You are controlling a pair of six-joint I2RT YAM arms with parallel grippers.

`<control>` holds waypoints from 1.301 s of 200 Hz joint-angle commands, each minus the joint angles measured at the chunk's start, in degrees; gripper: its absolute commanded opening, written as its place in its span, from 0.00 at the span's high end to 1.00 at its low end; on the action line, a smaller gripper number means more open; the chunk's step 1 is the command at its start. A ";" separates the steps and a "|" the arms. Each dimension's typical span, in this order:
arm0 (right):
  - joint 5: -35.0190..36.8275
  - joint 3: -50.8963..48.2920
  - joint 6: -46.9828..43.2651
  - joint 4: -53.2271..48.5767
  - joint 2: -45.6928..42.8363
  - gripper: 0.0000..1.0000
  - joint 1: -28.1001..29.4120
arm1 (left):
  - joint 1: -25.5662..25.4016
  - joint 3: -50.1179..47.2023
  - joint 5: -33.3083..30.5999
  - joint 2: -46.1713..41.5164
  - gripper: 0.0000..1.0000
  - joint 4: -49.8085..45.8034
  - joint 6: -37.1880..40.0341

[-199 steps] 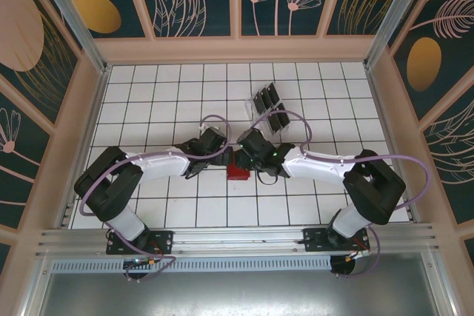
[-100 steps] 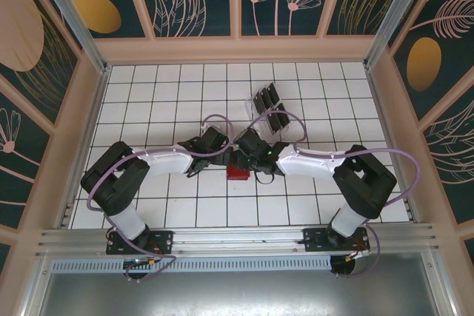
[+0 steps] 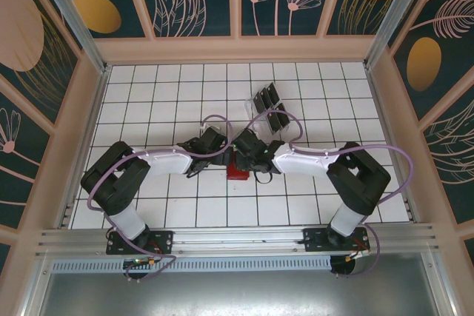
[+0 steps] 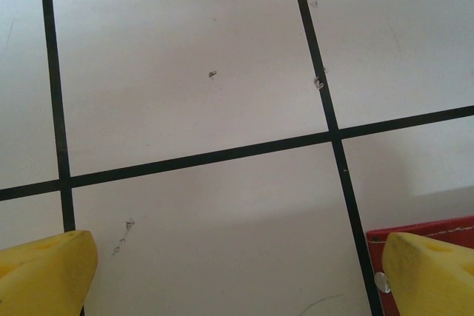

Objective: Put the credit cards into the card holder

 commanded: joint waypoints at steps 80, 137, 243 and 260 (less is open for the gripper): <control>2.37 1.96 -0.69 -2.18 -0.19 1.00 0.36 | 0.15 -1.40 1.52 0.49 0.02 0.14 -0.21; 0.69 2.13 -0.26 -0.17 -0.71 1.00 -0.10 | 0.16 -1.78 1.61 0.50 0.01 0.41 -0.17; -3.52 -0.02 1.11 4.57 0.58 1.00 -1.31 | 0.15 -1.88 2.05 0.51 0.01 0.50 -0.19; -3.87 -0.53 1.30 4.96 0.84 1.00 -1.24 | 0.20 -1.88 2.04 0.46 0.02 0.50 -0.21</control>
